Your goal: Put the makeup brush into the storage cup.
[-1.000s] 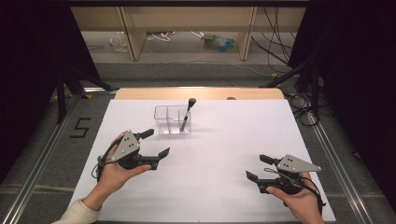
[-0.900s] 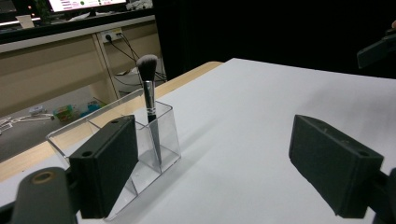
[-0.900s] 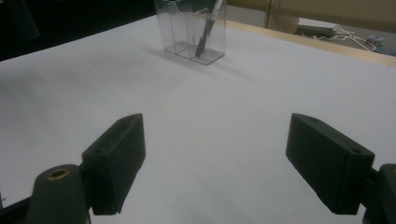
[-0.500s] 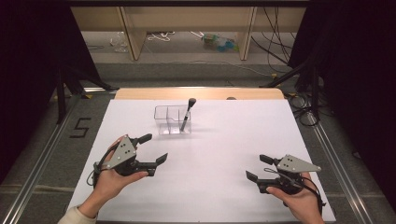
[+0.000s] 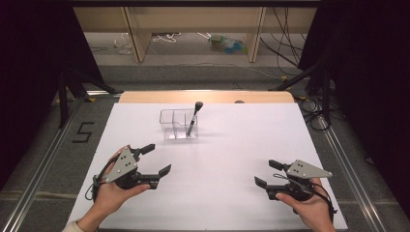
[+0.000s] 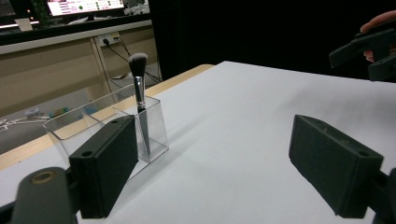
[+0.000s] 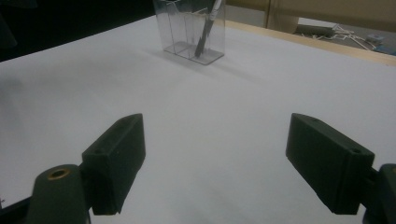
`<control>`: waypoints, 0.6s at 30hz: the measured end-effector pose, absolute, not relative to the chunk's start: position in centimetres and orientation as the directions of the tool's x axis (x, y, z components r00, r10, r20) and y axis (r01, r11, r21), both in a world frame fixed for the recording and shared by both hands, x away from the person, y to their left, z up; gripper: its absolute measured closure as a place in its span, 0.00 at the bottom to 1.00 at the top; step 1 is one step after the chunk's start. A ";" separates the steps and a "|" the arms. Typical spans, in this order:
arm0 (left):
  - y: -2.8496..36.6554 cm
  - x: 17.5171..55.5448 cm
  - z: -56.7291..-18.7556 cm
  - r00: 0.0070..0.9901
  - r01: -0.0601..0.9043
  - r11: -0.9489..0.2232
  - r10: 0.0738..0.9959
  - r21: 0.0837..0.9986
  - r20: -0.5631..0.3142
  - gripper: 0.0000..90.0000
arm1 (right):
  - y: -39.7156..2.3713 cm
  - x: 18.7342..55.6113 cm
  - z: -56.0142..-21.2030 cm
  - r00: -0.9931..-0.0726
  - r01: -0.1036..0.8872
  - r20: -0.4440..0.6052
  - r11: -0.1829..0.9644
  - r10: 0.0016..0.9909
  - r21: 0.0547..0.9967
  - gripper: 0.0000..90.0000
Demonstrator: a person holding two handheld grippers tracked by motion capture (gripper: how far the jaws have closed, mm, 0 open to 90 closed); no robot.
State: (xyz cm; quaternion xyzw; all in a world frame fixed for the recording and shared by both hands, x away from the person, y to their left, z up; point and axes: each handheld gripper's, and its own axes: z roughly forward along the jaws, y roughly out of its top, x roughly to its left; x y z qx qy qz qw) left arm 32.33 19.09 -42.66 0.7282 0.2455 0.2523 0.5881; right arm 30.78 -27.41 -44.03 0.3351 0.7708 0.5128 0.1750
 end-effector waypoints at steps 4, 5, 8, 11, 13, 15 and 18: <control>19.2 31.8 -43.0 0.752 0.071 -0.188 0.655 0.980 0.071 0.17 | -27.5 30.9 -44.1 -0.716 0.320 0.059 0.252 0.696 0.913 0.23; 19.2 31.7 -43.1 0.752 0.072 -0.188 0.655 0.980 0.071 0.17 | -27.5 30.8 -44.1 -0.716 0.329 0.067 0.251 0.695 0.910 0.23; 19.2 31.4 -43.2 0.753 0.070 -0.195 0.654 0.978 0.076 0.17 | -27.5 30.9 -44.1 -0.717 0.320 0.060 0.252 0.694 0.914 0.23; 19.2 31.2 -43.4 0.749 0.076 -0.197 0.658 0.977 0.074 0.17 | -27.5 30.8 -44.1 -0.718 0.327 0.065 0.252 0.693 0.911 0.23; 19.3 31.1 -43.6 0.749 0.080 -0.201 0.658 0.976 0.074 0.17 | -27.5 30.8 -44.1 -0.719 0.329 0.067 0.253 0.692 0.910 0.23; 19.5 31.0 -43.7 0.749 0.075 -0.211 0.657 0.975 0.084 0.17 | -27.5 30.9 -44.1 -0.718 0.315 0.055 0.254 0.694 0.914 0.23; 19.4 30.9 -43.8 0.746 0.081 -0.211 0.661 0.974 0.081 0.17 | -27.5 30.9 -44.1 -0.720 0.315 0.056 0.253 0.692 0.915 0.23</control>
